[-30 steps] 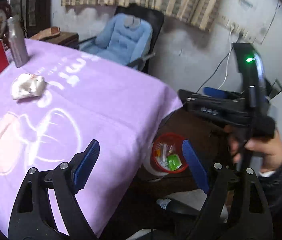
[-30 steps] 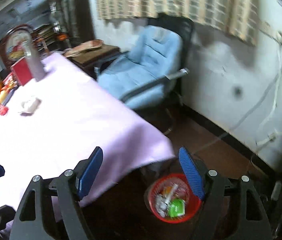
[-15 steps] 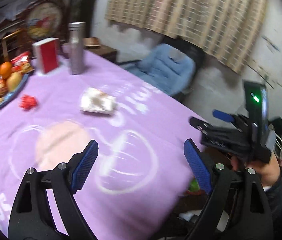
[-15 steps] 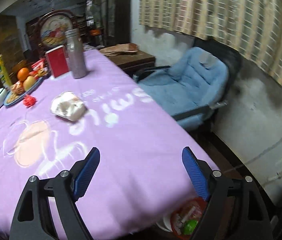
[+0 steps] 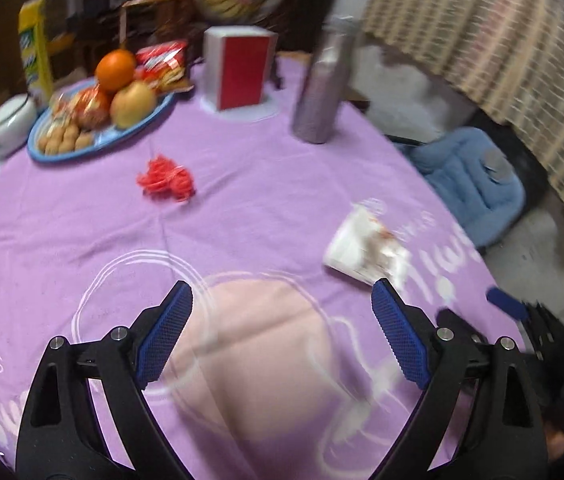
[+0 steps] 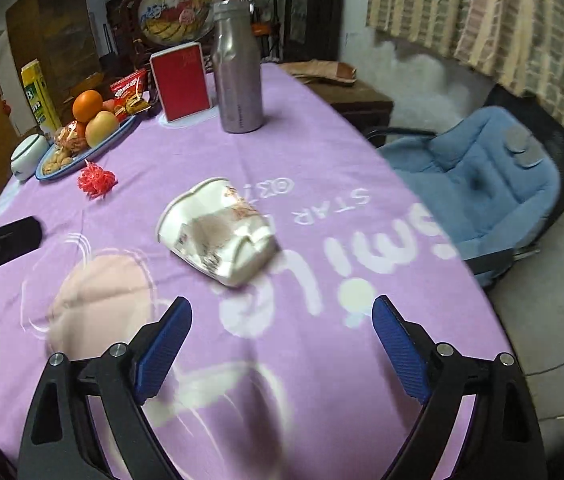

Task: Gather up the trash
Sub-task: 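Move both tools back over the table toward the paper cup and red string, then grasp the red string tangle with the left tool while the right tool grasps the white paper cup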

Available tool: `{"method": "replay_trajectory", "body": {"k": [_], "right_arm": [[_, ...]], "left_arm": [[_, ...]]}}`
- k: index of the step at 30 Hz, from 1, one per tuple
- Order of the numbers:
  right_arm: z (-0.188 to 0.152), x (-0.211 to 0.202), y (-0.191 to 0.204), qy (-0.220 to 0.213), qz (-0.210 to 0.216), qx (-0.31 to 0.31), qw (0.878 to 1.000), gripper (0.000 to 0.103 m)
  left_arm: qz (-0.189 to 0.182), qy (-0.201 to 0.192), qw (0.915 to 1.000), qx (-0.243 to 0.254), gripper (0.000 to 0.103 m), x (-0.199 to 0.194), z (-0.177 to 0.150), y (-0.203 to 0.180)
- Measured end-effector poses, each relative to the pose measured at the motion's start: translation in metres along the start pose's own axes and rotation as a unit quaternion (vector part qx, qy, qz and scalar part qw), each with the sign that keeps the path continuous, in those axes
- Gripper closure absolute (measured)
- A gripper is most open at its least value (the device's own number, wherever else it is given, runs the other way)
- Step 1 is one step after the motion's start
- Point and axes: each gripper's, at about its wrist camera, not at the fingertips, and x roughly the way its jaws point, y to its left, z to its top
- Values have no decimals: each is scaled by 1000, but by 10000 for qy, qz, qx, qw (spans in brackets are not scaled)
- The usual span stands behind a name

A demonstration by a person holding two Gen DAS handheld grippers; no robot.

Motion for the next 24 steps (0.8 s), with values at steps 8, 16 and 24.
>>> {"method": "replay_trajectory", "body": {"k": [8, 16, 24], "right_arm": [[31, 32, 29, 36, 372, 42, 9993, 7], [51, 67, 50, 177, 180, -110, 9996, 6], [52, 93, 67, 404, 57, -514, 9978, 6]], "left_arm": [[1076, -9, 9898, -934, 15, 36, 43, 70], [1106, 184, 9846, -1343, 15, 55, 62, 106], [1200, 576, 9784, -1583, 15, 99, 83, 116]]}}
